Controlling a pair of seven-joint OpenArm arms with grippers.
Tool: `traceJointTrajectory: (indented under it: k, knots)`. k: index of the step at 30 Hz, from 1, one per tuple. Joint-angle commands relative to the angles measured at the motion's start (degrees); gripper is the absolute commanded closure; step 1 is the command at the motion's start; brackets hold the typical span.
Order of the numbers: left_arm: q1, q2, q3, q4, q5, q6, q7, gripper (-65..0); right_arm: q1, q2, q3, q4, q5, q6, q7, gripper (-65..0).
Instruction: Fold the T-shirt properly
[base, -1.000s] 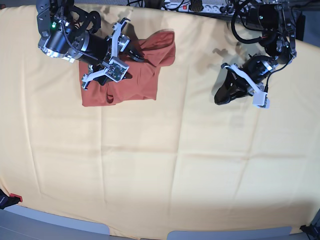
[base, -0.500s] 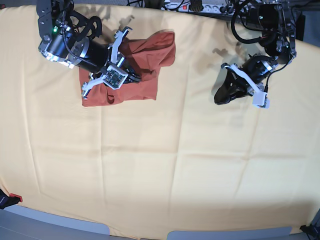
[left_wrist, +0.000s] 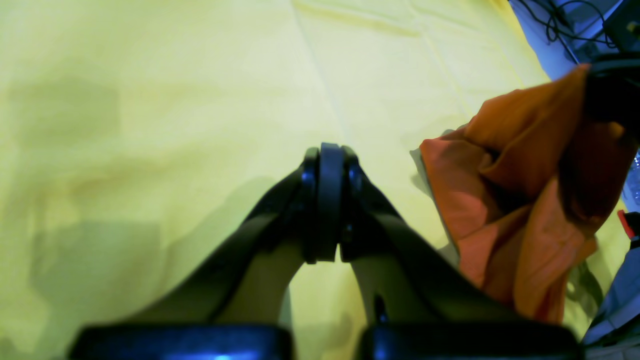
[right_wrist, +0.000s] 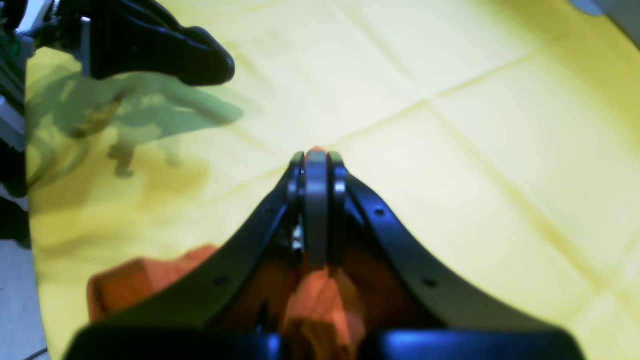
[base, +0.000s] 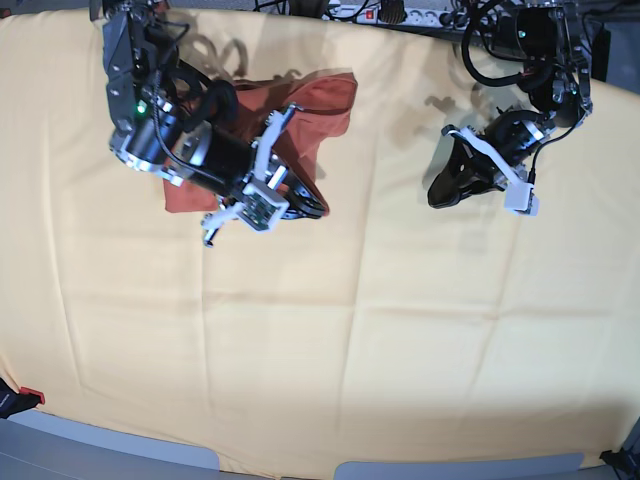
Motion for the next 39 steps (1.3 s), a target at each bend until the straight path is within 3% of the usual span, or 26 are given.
traceJointTrajectory:
  k: [1,10,17,18,21,22,23,25,27,29,32,34,37,39]
  knots:
    - [-0.3,-0.6,-0.3,0.9,-1.2,-0.4,-1.2,0.0,1.5,-0.5,-0.9,-0.7,0.8,0.2,1.6,0.0]
    - [-0.3,-0.6,-0.3,0.9,-1.0,-0.4,-1.2,0.0,8.7,-5.7,-4.7,-9.5,-3.9,0.2,1.7,0.0]
    - [-0.3,-0.6,-0.3,0.9,-1.0,-0.4,-1.3,0.0,9.9,-6.2,-4.7,-10.7,-6.7,0.2,1.7,0.0]
    - [-0.3,-0.6,-0.3,0.9,-1.0,-0.4,-1.3,0.0,9.9,-6.2,-4.7,-11.0,-6.6,0.2,1.7,-5.6]
    - [-0.3,-0.6,-0.3,0.9,-0.9,-0.4,-1.3,0.0,9.8,-6.2,-4.7,-11.3,-6.6,-2.3,1.7,-36.1]
    - [-0.3,-0.6,-0.3,0.9,-1.0,-0.4,-1.3,0.0,10.0,-6.2,-4.7,-11.3,-6.6,-3.3,1.7,-42.7]
    - [-0.3,-0.6,-0.3,0.9,-1.0,-0.4,-1.3,0.0,10.2,-6.2,-4.7,-11.2,-6.5,-3.8,1.7,-45.4]
    - [-0.3,-0.6,-0.3,0.9,-0.9,-0.4,-1.3,0.0,10.6,-6.2,-4.7,-9.6,-6.4,-4.2,1.6,-45.2]
    - [-0.3,-0.6,-0.3,0.9,-0.9,-0.4,-1.3,0.0,10.8,-6.2,-4.6,-6.1,-6.4,-6.9,0.6,-45.2]
    - [-0.3,-0.6,-0.3,0.9,-0.9,-0.4,-1.3,0.0,10.8,-6.2,-4.2,-1.3,-6.4,-9.5,-2.7,-44.7]
    - [-0.3,-0.6,-0.3,0.9,-0.9,-0.4,-1.3,0.0,9.2,-5.6,-3.1,3.3,-6.6,-9.7,-8.7,-39.4]
    - [-0.3,-0.6,-0.3,0.9,-0.3,-0.4,-1.3,0.0,6.5,-4.9,-1.9,3.5,-6.5,-8.3,-8.7,-31.1]
    - [-0.3,-0.6,-0.3,0.9,0.5,-0.4,-1.3,0.0,2.9,-4.9,-1.0,3.5,-6.4,-5.0,-12.4,-3.4]
    - [-0.3,-0.6,-0.3,0.9,0.3,-0.4,-1.3,0.0,0.9,-4.0,-0.9,3.6,-5.6,-4.9,-13.3,0.0]
